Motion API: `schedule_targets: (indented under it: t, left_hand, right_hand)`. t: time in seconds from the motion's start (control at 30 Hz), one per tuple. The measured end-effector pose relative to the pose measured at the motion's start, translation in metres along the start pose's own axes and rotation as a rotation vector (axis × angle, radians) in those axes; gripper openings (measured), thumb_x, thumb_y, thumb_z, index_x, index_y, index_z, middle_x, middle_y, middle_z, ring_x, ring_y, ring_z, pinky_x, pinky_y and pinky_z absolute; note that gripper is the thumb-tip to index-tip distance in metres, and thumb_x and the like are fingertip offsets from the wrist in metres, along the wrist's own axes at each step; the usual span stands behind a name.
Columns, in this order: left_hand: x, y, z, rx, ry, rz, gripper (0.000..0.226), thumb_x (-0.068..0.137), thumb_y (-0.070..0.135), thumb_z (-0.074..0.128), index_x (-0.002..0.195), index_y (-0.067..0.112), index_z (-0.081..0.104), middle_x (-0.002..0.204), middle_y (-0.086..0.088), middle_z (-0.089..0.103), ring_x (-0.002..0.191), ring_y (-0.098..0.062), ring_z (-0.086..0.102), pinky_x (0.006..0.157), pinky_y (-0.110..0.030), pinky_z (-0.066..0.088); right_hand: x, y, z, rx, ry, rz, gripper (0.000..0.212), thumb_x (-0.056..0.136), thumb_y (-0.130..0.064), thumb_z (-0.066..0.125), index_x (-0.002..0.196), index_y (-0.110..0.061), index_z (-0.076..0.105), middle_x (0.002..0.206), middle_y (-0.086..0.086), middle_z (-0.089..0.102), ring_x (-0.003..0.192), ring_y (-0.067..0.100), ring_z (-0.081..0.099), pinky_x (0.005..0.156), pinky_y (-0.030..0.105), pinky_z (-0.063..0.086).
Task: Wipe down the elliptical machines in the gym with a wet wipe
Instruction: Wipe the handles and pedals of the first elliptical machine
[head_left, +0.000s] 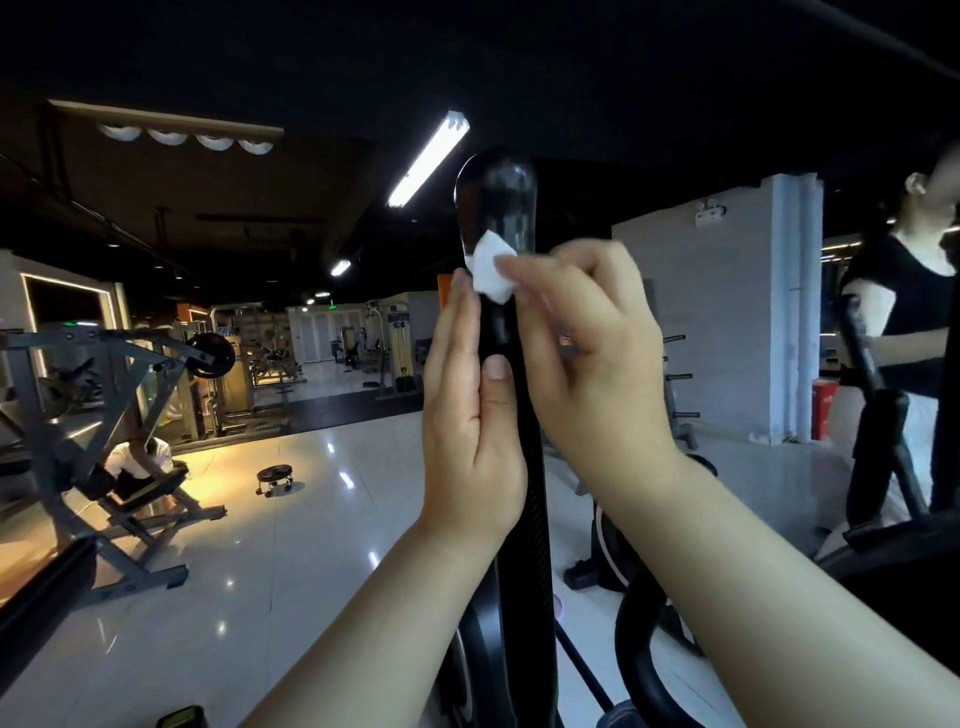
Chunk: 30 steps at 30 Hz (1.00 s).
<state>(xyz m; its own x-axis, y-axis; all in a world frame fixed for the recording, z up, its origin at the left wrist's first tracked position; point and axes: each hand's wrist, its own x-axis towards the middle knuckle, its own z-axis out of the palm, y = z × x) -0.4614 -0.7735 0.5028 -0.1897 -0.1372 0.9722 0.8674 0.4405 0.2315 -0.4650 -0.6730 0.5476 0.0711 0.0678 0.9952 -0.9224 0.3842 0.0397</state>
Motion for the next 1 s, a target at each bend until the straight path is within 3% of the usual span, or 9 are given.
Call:
schedule_targets:
  t: [0.17,0.33,0.47,0.57,0.73,0.87,1.0]
  left_hand:
    - [-0.005,-0.002,0.0,-0.037,0.003,-0.013,0.049,0.108,0.006,0.035,0.156,0.011,0.022,0.165,0.002,0.024,0.155,-0.009,0.02,0.124,-0.024,0.021]
    - [-0.011,-0.004,0.0,0.0,0.001,-0.007,0.048,0.108,0.003,0.035,0.155,0.004,0.026,0.165,-0.014,0.026,0.155,-0.015,0.022,0.124,-0.025,0.02]
    - [-0.023,-0.007,-0.004,0.001,-0.019,-0.019,0.05,0.107,0.0,0.034,0.156,-0.001,0.025,0.165,-0.013,0.026,0.155,-0.013,0.022,0.124,-0.024,0.021]
    - [-0.036,-0.009,-0.006,0.007,-0.027,-0.008,0.052,0.105,-0.005,0.035,0.155,0.005,0.023,0.165,-0.013,0.026,0.155,-0.014,0.022,0.124,-0.027,0.022]
    - [-0.049,-0.012,-0.006,0.02,-0.039,-0.04,0.05,0.105,-0.006,0.033,0.154,-0.005,0.025,0.164,-0.017,0.026,0.155,-0.017,0.022,0.124,-0.027,0.022]
    - [-0.053,-0.015,-0.008,0.037,-0.053,-0.016,0.05,0.105,-0.006,0.033,0.154,0.001,0.023,0.164,-0.021,0.024,0.156,-0.022,0.021,0.125,-0.031,0.021]
    - [-0.059,-0.018,-0.013,0.113,-0.098,0.074,0.051,0.102,-0.011,0.034,0.151,-0.003,0.023,0.163,-0.025,0.021,0.156,-0.02,0.017,0.126,-0.032,0.017]
  right_hand:
    - [-0.039,0.007,-0.01,0.026,-0.087,-0.069,0.025,0.096,0.006,0.057,0.117,0.007,0.069,0.098,0.015,0.056,0.091,0.017,0.054,0.08,0.024,0.047]
    - [-0.012,0.005,-0.003,0.022,-0.034,0.013,0.034,0.095,0.011,0.058,0.127,0.001,0.066,0.102,0.015,0.054,0.094,0.013,0.051,0.085,0.015,0.043]
    - [-0.042,0.006,-0.013,0.034,-0.175,-0.03,0.036,0.094,0.012,0.051,0.128,0.005,0.065,0.107,0.016,0.052,0.096,0.015,0.051,0.087,0.015,0.042]
    - [-0.076,0.005,-0.022,0.027,-0.265,-0.028,0.035,0.097,0.005,0.047,0.128,0.007,0.063,0.11,0.014,0.05,0.099,0.014,0.05,0.09,0.018,0.043]
    - [-0.066,0.007,-0.017,-0.002,-0.153,0.026,0.033,0.097,0.008,0.053,0.128,0.006,0.064,0.107,0.019,0.054,0.098,0.017,0.052,0.09,0.019,0.043]
    - [-0.09,0.006,-0.017,0.049,-0.213,0.035,0.035,0.099,0.004,0.048,0.131,0.008,0.06,0.108,0.019,0.052,0.097,0.024,0.055,0.089,0.026,0.048]
    - [-0.14,-0.003,-0.021,0.085,-0.178,0.17,0.034,0.097,0.006,0.054,0.13,0.008,0.06,0.105,0.016,0.052,0.098,0.013,0.053,0.09,0.024,0.047]
